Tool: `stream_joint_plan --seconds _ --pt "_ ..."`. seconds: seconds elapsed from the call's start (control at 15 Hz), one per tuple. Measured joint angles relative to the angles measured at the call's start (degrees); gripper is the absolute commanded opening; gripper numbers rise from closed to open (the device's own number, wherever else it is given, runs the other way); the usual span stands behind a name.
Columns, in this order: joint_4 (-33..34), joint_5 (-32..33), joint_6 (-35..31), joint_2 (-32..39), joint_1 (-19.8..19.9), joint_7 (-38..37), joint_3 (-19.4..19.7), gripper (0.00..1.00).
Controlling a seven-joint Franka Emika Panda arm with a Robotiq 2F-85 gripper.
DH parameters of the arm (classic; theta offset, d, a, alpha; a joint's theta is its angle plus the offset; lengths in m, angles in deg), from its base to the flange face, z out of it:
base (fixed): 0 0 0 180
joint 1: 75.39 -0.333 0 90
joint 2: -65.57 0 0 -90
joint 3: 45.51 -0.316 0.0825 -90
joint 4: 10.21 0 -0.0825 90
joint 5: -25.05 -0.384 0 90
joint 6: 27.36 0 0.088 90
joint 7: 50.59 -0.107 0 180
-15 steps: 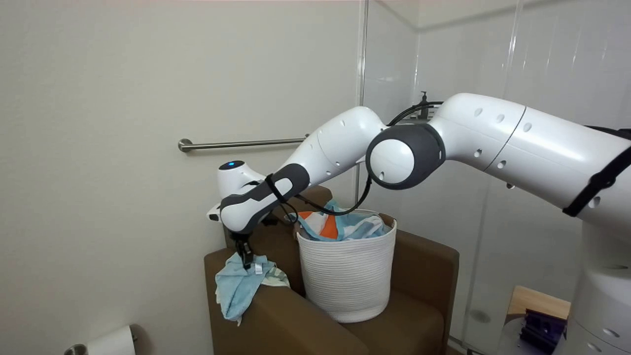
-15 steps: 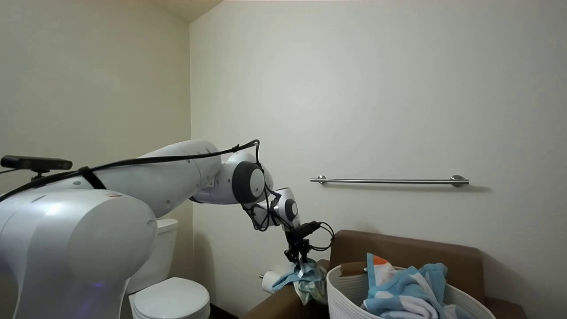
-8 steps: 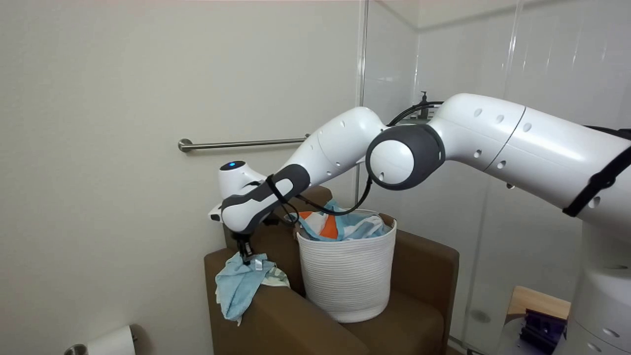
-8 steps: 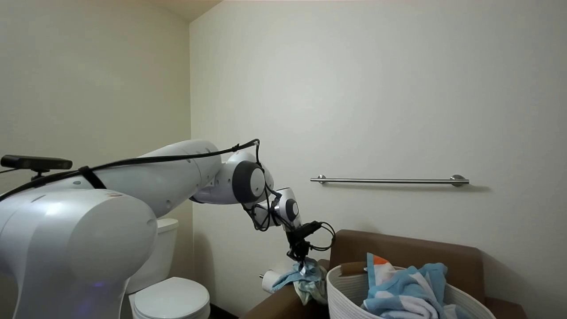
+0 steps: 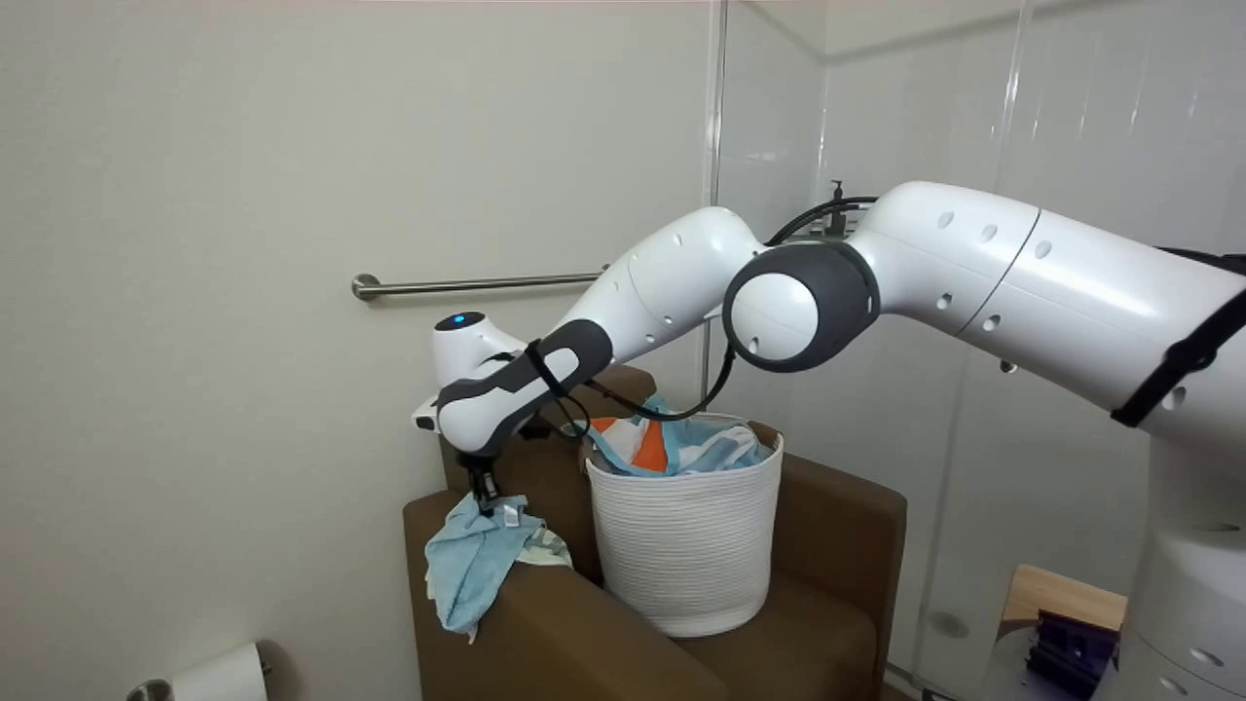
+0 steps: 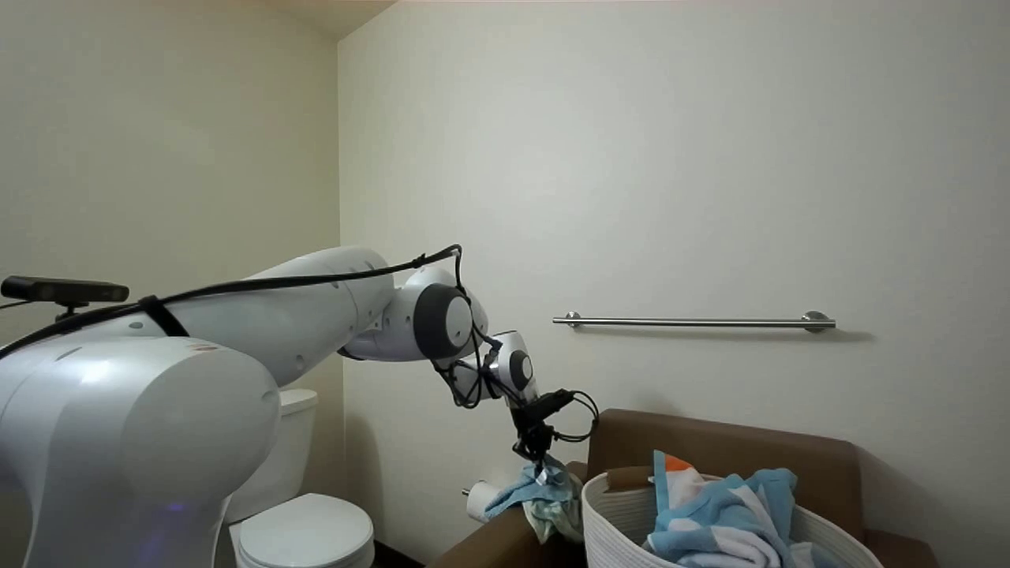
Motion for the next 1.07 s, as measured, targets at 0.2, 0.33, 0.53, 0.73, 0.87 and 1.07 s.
stream_joint_plan --seconds 0.2,0.33,0.53,0.73,0.87,1.07 --pt "-0.02 -0.01 -0.02 -1.54 -0.04 -0.09 0.02 0.01" --pt "-0.09 -0.01 -0.03 -2.77 -0.05 -0.25 0.02 0.01" --pt "-0.35 -0.01 -0.04 -4.52 -0.09 -1.26 0.03 0.01" --pt "-1.25 -0.02 -0.15 -6.3 -0.14 -2.31 0.03 0.01" --pt "-2.29 -0.02 -0.46 -7.75 -0.18 -3.5 0.03 0.01" --pt "-4.93 -0.01 -1.48 -10.72 -0.18 -5.58 -0.33 0.01"
